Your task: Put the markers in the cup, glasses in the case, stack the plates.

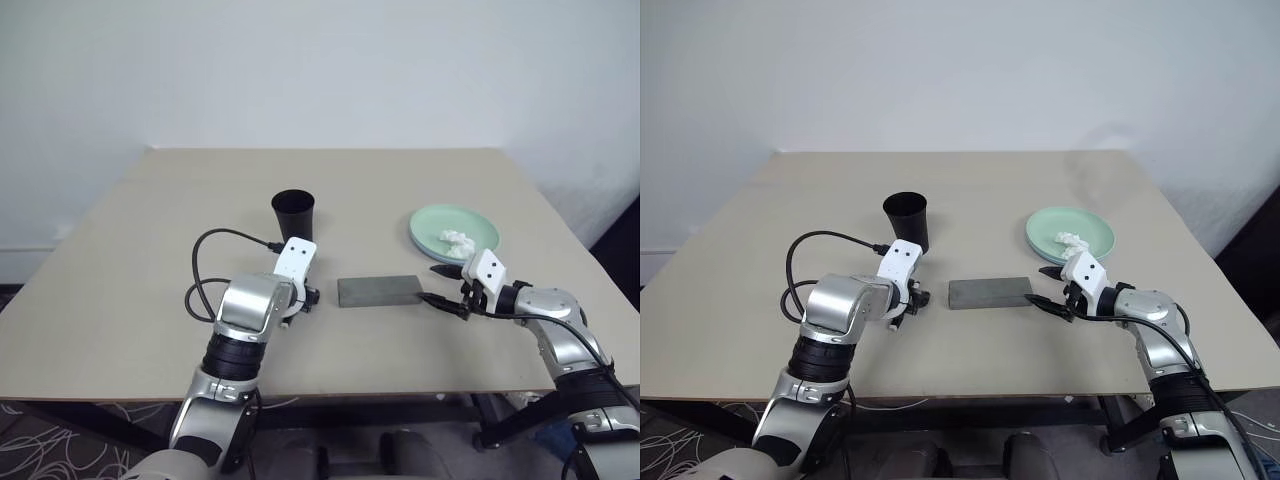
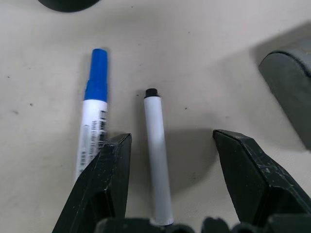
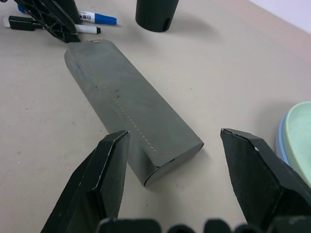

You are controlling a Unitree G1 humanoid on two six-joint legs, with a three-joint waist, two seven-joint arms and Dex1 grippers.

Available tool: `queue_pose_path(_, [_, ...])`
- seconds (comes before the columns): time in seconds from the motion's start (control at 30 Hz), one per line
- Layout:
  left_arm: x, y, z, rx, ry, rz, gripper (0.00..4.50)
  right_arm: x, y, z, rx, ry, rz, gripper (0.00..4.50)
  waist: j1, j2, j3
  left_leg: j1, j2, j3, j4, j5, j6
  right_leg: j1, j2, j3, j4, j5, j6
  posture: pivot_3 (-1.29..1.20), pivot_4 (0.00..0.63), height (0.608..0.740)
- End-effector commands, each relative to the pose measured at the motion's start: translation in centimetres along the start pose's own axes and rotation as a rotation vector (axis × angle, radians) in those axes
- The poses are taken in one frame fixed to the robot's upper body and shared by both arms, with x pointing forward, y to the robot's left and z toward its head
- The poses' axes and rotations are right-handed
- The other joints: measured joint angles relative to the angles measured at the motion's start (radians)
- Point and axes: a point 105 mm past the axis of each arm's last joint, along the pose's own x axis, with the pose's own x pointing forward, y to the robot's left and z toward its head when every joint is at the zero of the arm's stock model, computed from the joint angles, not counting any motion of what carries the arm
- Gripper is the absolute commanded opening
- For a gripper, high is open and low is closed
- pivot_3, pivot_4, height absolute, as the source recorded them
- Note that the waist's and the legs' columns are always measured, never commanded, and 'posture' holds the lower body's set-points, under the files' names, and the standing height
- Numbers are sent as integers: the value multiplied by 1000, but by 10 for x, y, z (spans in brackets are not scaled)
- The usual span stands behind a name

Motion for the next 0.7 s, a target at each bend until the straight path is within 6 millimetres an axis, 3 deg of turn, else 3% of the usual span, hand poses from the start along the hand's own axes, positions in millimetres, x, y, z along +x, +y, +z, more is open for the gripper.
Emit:
queue_pose_path(0.03, [-2,0,7,-17,-30,-17,2718,0,-7,15,-47,-44,-20,3255,0,0,0,0,0,0,0,0,0,0,0,0,0,0,0,0,0,733])
queue_pose_path(0.13, [-1,-2,8,-24,-39,-33,1998,-1,-7,15,-48,-44,-21,3255,0,0,0,0,0,0,0,0,0,0,0,0,0,0,0,0,0,733])
queue_pose_path(0.3, [1,-2,7,-29,-42,-38,157,-1,-8,15,-50,-44,-25,3255,1,0,0,0,0,0,0,0,0,0,0,0,0,0,0,0,0,733])
queue_pose_path(0.53, [2,-6,8,-20,-53,-48,53,-2,-9,16,-51,-43,-29,3255,1,0,0,0,0,0,0,0,0,0,0,0,0,0,0,0,0,733])
queue_pose_path(0.7, [-6,-13,33,24,-186,-97,53,-2,-10,16,-51,-43,-30,3255,1,0,0,0,0,0,0,0,0,0,0,0,0,0,0,0,0,733])
